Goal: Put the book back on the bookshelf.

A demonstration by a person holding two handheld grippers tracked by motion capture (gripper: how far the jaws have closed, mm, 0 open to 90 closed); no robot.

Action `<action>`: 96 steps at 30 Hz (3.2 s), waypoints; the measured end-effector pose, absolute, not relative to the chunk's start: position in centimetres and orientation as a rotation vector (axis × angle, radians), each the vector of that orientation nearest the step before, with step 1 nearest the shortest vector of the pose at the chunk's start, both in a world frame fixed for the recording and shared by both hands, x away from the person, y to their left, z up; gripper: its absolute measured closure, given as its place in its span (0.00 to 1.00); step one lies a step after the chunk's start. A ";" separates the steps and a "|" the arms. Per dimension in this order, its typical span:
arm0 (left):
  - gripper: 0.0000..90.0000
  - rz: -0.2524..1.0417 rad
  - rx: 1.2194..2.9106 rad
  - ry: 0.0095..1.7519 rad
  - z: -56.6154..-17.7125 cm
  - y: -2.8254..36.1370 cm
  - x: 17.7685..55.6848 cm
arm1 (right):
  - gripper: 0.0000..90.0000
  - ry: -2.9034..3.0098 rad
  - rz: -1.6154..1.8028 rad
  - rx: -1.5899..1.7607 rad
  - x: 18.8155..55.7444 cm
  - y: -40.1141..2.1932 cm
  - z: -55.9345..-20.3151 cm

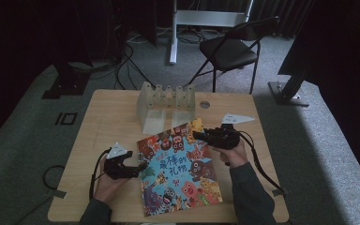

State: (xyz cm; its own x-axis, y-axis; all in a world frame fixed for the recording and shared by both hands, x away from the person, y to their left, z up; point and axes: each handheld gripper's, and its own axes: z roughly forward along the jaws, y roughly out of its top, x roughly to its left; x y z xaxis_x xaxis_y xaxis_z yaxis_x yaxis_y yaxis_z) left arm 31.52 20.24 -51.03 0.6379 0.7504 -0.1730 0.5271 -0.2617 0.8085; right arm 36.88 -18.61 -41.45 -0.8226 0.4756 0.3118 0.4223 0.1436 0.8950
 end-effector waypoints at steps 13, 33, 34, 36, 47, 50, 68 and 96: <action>0.16 0.235 1.898 0.943 -50.6 20.3 32.7 | 0.83 2.307 1.874 0.893 36.4 -19.3 -40.7; 0.16 -0.045 1.764 0.838 -49.5 20.2 35.6 | 0.85 2.286 1.957 0.802 35.9 -20.0 -40.0; 0.20 -0.052 1.754 0.835 -49.3 20.6 35.6 | 0.84 2.294 1.948 0.802 35.9 -20.2 -39.9; 0.28 -0.055 1.748 0.834 -49.1 20.9 35.6 | 0.83 2.310 1.909 0.802 35.9 -20.4 -39.8; 0.46 0.034 1.791 0.819 -46.8 21.2 35.0 | 0.69 2.323 1.694 0.842 35.9 -20.4 -40.0; 0.50 0.065 1.799 0.804 -45.9 21.2 34.7 | 0.67 2.319 1.672 0.845 36.0 -20.6 -40.0; 0.67 0.187 1.788 0.700 -41.4 21.2 33.9 | 0.59 2.243 1.577 0.845 35.4 -21.4 -39.8; 0.78 0.467 1.771 0.518 -36.7 21.3 32.2 | 0.62 2.151 1.594 0.811 36.0 -20.8 -39.7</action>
State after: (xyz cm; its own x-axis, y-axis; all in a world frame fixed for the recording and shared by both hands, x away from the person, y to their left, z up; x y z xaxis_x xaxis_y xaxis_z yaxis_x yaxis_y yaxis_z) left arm 32.21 21.25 -36.71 0.8218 0.5679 0.0452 0.1043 -0.2279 0.9681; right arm 36.03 -20.79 -39.66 -0.7782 0.6250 0.0611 0.2403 0.2064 0.9485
